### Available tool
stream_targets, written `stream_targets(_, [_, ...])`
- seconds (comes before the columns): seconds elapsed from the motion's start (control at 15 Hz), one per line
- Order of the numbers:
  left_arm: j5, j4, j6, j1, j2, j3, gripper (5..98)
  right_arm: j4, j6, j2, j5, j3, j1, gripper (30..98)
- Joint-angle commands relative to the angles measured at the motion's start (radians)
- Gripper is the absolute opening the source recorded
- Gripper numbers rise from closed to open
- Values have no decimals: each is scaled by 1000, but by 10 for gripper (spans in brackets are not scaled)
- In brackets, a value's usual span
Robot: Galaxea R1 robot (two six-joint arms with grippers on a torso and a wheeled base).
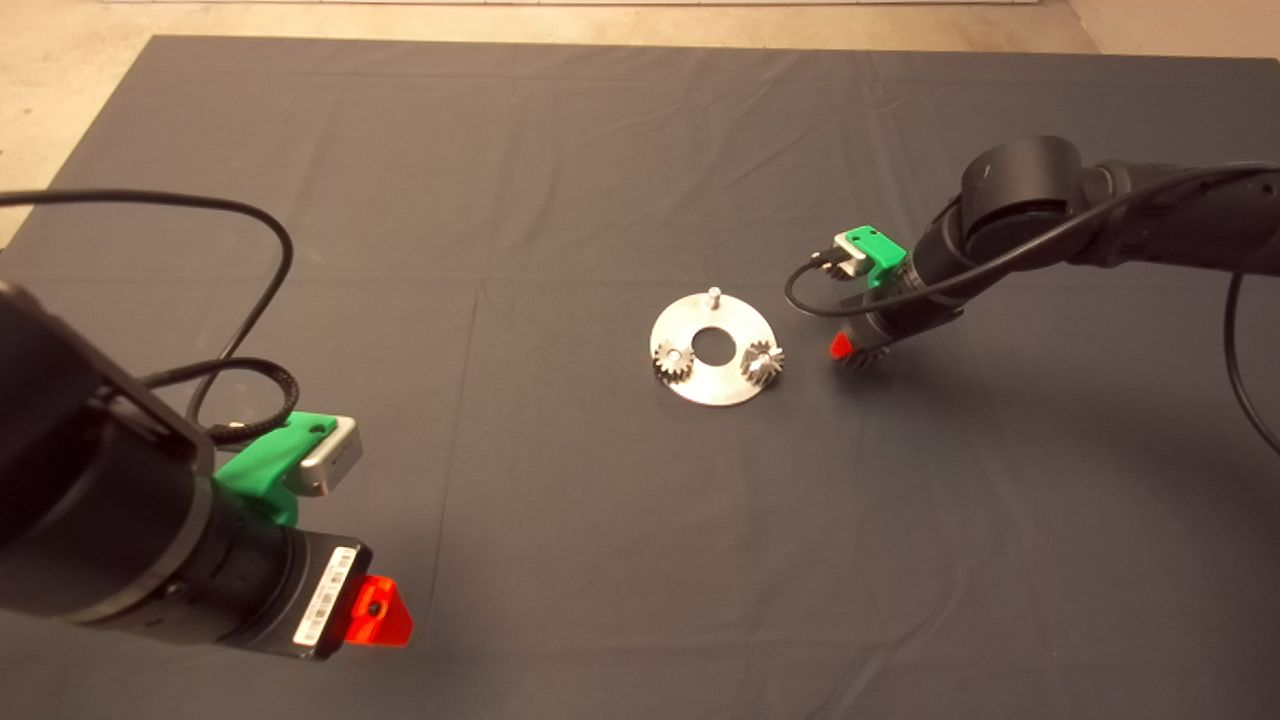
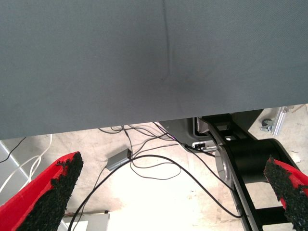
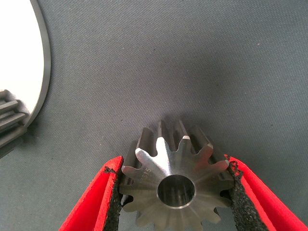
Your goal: Remove an incorrectly installed larger gear and replace it with the correct smaller gear
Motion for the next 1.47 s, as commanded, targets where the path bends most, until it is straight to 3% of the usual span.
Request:
stream_targets(0.0, [16, -16, -9, -5, 2, 16, 978, -12, 6, 4, 1, 11, 28, 486])
stream_targets(1.07, [16, -16, -9, -5, 2, 16, 978, -12, 6, -2, -1, 37, 30, 532])
stream_targets(1.33, [16, -16, -9, -5, 2, 16, 978, -12, 9, -6, -10, 39, 50, 578])
stream_targets(1.4, [16, -16, -9, -5, 2, 16, 978, -12, 9, -8, -10, 37, 66, 622])
